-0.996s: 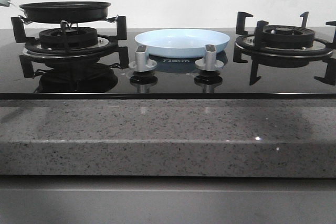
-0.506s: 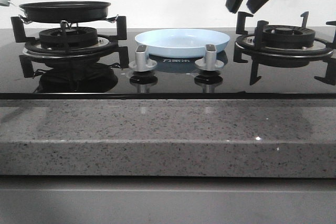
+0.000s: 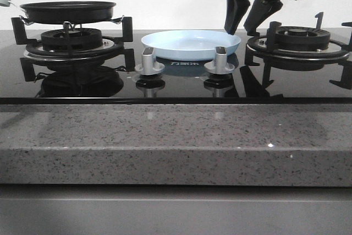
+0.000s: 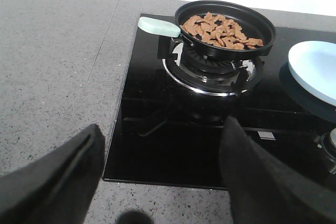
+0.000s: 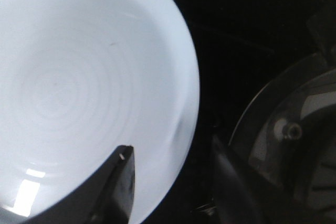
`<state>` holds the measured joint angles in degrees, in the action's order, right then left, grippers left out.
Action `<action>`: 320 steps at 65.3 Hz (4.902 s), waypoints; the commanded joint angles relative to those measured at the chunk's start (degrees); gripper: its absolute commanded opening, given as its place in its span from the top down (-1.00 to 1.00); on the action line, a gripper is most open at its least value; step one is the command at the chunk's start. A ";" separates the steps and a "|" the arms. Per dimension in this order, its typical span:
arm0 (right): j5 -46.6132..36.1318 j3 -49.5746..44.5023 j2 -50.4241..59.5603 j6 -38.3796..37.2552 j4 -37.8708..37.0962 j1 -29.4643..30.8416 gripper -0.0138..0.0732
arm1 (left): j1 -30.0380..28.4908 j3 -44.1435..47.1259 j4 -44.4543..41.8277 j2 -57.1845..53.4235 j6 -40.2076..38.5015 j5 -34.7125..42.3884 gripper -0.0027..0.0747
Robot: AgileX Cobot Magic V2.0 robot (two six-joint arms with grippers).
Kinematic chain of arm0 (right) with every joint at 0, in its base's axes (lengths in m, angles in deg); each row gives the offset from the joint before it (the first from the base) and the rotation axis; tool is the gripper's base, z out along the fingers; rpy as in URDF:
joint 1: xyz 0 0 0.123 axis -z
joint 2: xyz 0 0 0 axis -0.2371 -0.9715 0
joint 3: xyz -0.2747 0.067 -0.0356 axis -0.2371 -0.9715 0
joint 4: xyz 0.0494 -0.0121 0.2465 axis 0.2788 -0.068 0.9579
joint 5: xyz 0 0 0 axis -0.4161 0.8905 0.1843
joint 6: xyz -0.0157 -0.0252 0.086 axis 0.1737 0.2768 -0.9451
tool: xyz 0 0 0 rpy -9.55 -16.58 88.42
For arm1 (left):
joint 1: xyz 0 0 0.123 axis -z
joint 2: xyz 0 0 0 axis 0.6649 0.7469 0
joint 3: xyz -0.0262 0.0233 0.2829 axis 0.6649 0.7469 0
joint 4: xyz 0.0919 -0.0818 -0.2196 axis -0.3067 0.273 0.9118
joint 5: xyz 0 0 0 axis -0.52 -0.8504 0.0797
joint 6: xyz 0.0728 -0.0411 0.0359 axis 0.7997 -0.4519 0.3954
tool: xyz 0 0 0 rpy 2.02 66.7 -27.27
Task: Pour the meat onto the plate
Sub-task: 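Lower the right gripper to the light blue plate rim and grasp it, then lift the light blue plate with the right gripper toward the pan, then grasp the pale green handle of the black pan with the left gripper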
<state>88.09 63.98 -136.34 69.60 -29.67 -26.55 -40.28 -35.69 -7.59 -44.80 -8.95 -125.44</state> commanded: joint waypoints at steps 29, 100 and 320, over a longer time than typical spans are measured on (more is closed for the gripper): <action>-1.05 3.60 0.21 0.59 -0.39 0.37 -0.14 | 0.35 -1.76 -0.03 0.62 0.01 4.38 -0.29; 1.82 3.60 -0.81 -0.89 2.72 0.37 0.84 | 0.35 -1.76 -0.03 0.62 0.01 4.38 -0.29; -15.42 -55.11 49.55 -1.56 10.98 -5.00 0.84 | 0.35 -7.64 -0.70 12.17 0.01 -3.50 -0.55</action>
<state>74.70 7.47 -88.70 67.65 -20.15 -31.37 -40.28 -39.47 -7.70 -36.42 -8.95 -130.42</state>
